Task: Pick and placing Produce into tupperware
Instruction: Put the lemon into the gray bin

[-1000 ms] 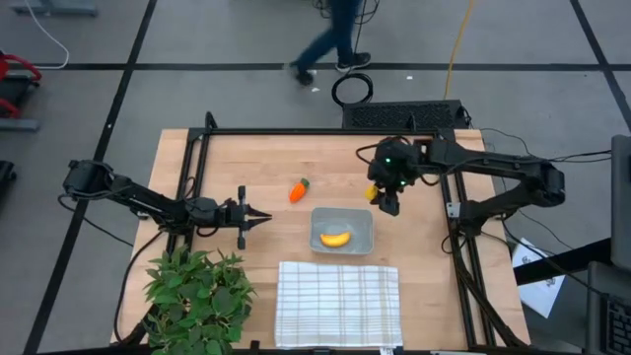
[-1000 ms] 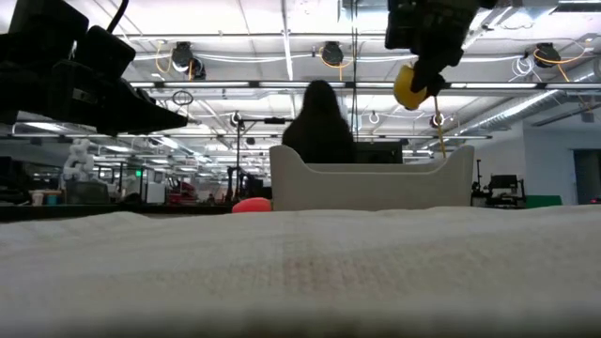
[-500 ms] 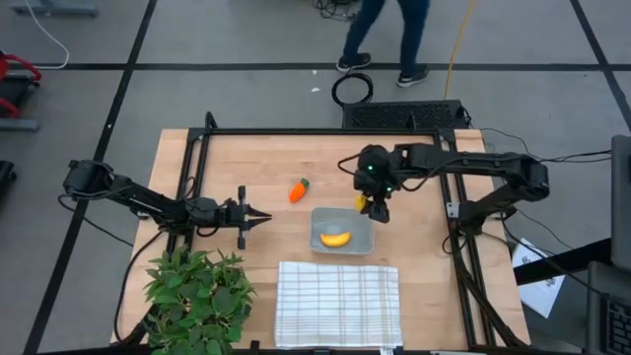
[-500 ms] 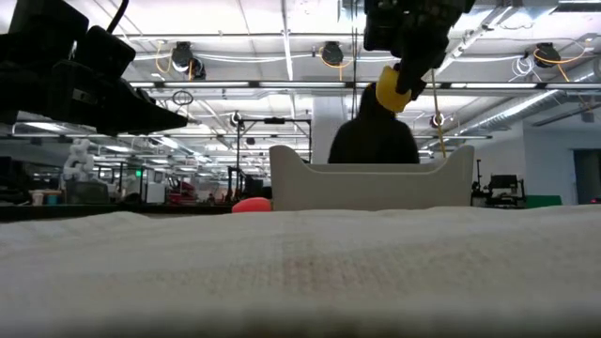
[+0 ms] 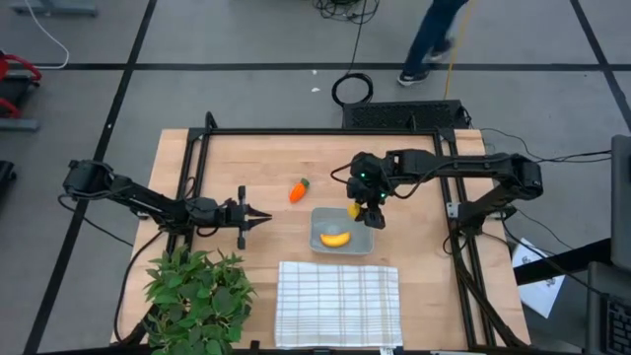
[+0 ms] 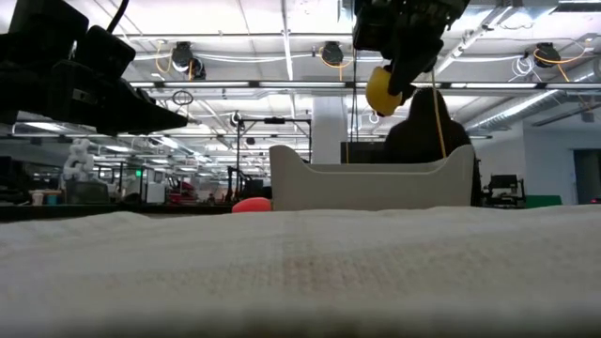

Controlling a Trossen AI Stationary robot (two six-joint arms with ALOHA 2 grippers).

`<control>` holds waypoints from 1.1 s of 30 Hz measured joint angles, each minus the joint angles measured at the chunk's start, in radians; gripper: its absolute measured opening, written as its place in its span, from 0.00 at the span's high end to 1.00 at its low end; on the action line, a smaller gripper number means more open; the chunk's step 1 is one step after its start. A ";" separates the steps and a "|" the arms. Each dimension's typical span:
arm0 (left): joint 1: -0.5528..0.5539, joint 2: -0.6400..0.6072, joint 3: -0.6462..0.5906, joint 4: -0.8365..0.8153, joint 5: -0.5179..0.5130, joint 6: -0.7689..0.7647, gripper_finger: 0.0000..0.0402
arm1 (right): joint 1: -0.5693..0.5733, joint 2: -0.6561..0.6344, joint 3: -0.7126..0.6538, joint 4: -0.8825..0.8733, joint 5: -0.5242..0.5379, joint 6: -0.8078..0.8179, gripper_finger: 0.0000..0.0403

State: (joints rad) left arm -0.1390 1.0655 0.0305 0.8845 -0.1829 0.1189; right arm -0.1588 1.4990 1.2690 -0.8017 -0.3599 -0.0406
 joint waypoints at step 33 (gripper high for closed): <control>0.000 0.000 0.000 0.002 0.000 0.000 0.92 | 0.078 0.143 -0.076 0.082 0.132 -0.086 0.52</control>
State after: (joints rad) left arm -0.1390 1.0653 0.0307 0.8860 -0.1833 0.1192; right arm -0.0813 1.6419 1.1931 -0.7197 -0.2283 -0.1265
